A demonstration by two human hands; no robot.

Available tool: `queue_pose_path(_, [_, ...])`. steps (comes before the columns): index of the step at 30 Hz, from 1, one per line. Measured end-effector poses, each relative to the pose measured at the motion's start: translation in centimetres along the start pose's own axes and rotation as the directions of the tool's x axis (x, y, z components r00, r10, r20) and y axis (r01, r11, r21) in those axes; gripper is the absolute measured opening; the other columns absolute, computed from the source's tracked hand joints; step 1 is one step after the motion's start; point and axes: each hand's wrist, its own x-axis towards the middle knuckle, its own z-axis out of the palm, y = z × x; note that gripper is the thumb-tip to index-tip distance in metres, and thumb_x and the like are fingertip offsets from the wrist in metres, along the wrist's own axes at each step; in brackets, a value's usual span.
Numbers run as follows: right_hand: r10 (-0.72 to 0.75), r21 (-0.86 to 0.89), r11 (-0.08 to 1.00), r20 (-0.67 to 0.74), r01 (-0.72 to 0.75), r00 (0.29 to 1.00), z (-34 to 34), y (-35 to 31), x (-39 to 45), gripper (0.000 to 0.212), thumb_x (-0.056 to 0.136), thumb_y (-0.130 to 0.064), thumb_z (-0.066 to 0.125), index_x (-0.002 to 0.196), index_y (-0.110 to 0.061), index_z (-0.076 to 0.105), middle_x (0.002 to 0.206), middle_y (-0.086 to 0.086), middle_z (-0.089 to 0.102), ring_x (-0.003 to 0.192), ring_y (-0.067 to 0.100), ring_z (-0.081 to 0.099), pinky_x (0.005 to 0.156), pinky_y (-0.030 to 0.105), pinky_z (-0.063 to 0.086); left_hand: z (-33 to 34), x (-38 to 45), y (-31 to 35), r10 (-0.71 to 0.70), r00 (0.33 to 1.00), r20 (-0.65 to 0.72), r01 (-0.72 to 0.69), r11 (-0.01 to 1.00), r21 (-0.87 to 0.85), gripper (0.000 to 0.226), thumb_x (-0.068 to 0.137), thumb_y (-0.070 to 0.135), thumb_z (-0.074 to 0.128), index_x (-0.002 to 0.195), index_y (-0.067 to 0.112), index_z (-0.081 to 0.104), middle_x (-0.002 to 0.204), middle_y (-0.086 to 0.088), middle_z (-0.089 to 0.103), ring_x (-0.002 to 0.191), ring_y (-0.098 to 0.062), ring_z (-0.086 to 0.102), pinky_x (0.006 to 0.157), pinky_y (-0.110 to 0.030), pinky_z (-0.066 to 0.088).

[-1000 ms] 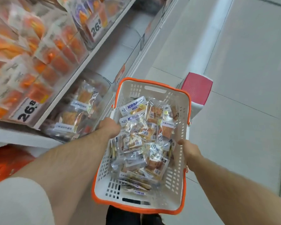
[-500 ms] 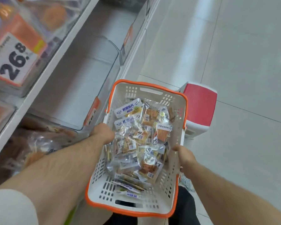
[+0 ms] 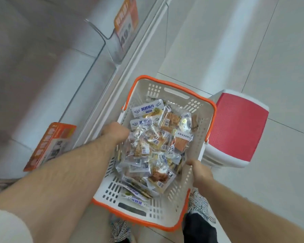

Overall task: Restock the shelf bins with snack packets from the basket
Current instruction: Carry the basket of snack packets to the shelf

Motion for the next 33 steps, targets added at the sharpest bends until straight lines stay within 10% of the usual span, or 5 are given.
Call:
queue_pose_path(9, [-0.049,-0.067,0.997,-0.027,0.047,0.998,1.0,-0.6,4.7,0.031,0.073,-0.038,0.063,0.086,-0.010,0.060,0.086,0.014,0.066,0.082,0.036,0.067,0.084,0.052,0.057,3.8,5.5,1.5,-0.035,0.999,-0.042,0.024,0.970,-0.243,0.020,0.083,0.012,0.058,0.103,0.007,0.060,0.076,-0.004,0.055,0.066,-0.021,0.052,0.061,-0.031,0.042])
queue_pose_path(17, [-0.087,-0.095,0.992,-0.067,0.081,0.994,1.6,0.9,3.8,0.043,0.079,-0.031,0.063,0.116,-0.013,0.052,0.098,0.007,0.064,0.085,0.028,0.062,0.071,0.040,0.053,4.8,3.1,-2.9,0.084,0.986,-0.141,-0.114,0.968,-0.222,0.034,0.084,0.015,0.066,0.117,0.013,0.062,0.108,-0.006,0.061,0.088,-0.024,0.057,0.073,-0.030,0.044])
queue_pose_path(21, [-0.001,-0.087,0.996,-0.131,-0.011,0.991,3.4,5.0,2.0,0.043,0.076,-0.036,0.063,0.107,-0.015,0.044,0.093,0.007,0.057,0.078,0.026,0.057,0.067,0.035,0.043,7.7,-3.1,-8.8,-0.144,0.940,-0.309,0.090,0.979,-0.181,0.054,0.082,0.020,0.070,0.130,0.007,0.048,0.130,-0.013,0.041,0.116,-0.030,0.044,0.093,-0.036,0.039])
queue_pose_path(26, [-0.128,-0.273,0.959,-0.174,0.077,0.976,5.4,8.0,0.1,0.024,0.087,-0.017,0.055,0.110,-0.013,0.047,0.084,0.009,0.062,0.071,0.027,0.061,0.057,0.034,0.046,13.0,-7.0,-13.0,-0.723,0.685,0.088,0.611,0.505,-0.610,0.054,0.075,0.022,0.068,0.121,-0.001,0.053,0.123,-0.024,0.056,0.103,-0.042,0.059,0.092,-0.048,0.050])
queue_pose_path(33, [-0.235,-0.433,0.891,-0.182,0.137,0.955,5.5,7.3,1.4,0.020,0.088,-0.006,0.050,0.107,-0.011,0.045,0.088,0.014,0.062,0.080,0.035,0.063,0.067,0.041,0.052,14.2,-4.9,-10.9,-0.627,0.707,0.328,0.563,0.217,-0.798,0.030,0.066,0.023,0.059,0.090,0.006,0.064,0.082,-0.009,0.069,0.068,-0.029,0.068,0.058,-0.035,0.057])
